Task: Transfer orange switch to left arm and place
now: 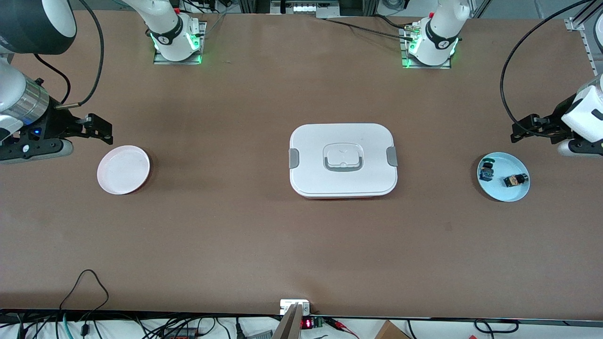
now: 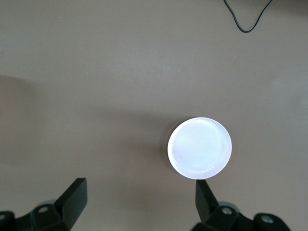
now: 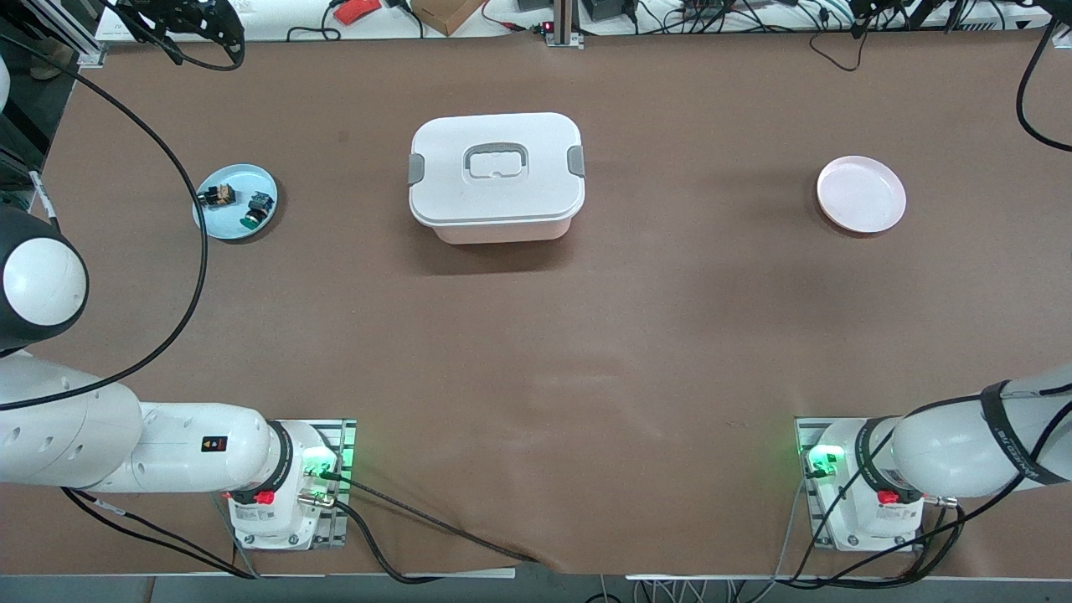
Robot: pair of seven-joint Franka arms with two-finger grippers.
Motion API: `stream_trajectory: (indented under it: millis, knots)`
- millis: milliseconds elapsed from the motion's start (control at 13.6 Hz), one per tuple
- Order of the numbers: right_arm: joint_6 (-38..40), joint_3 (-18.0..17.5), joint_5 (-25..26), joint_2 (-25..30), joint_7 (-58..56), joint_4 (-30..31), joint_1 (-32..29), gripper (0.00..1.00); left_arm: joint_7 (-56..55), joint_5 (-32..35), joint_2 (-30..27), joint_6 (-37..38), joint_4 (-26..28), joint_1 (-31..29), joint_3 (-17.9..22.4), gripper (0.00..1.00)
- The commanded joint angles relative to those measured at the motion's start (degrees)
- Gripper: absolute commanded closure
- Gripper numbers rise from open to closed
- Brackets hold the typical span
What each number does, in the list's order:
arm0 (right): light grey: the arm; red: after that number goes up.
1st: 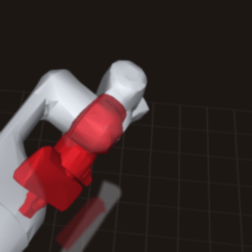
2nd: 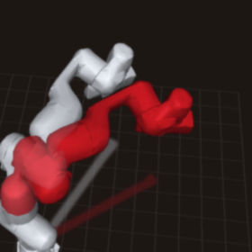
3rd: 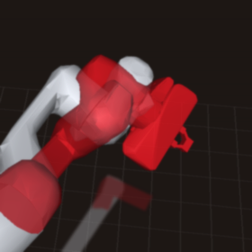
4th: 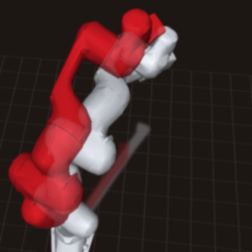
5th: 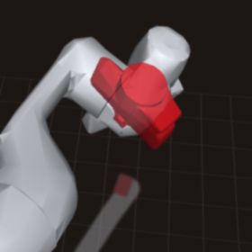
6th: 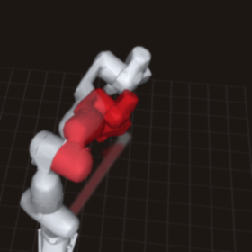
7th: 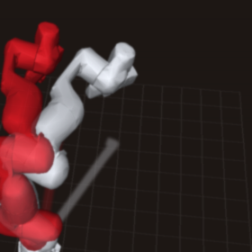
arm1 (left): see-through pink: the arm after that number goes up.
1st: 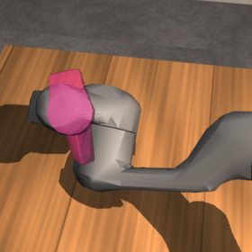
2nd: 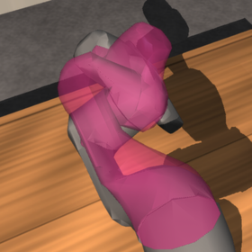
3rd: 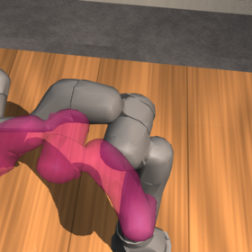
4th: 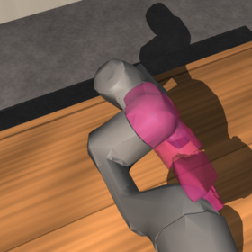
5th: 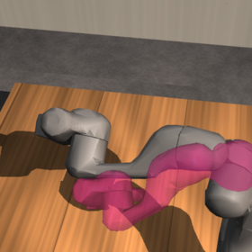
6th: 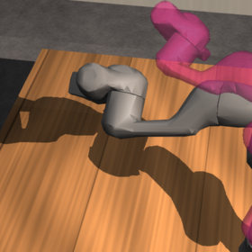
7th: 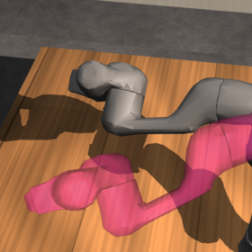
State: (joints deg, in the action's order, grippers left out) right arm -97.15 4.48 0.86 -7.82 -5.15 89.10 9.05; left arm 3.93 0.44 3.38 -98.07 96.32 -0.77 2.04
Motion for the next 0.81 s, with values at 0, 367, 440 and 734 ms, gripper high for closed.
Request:
stream_trajectory:
  millis: [0,367,440,734]
  knots:
    - [0.12,0.00,-0.15,-0.35,0.84,-1.04,0.18,0.00,0.82,-0.35,-1.10,-0.98,1.23,0.16,0.34,0.00]
    - [0.12,0.00,-0.15,-0.35,0.84,-1.04,0.18,0.00,0.55,-0.35,-1.89,0.51,1.32,0.16,-0.72,0.00]
    - [0.12,0.00,-0.15,-0.35,0.84,-1.04,0.18,0.00,0.91,-0.35,-1.89,1.38,1.23,0.16,-0.72,0.00]
    - [0.12,0.00,-0.15,-0.35,0.67,-1.04,0.18,0.00,0.29,-0.35,-1.80,2.27,1.15,0.33,-0.72,0.00]
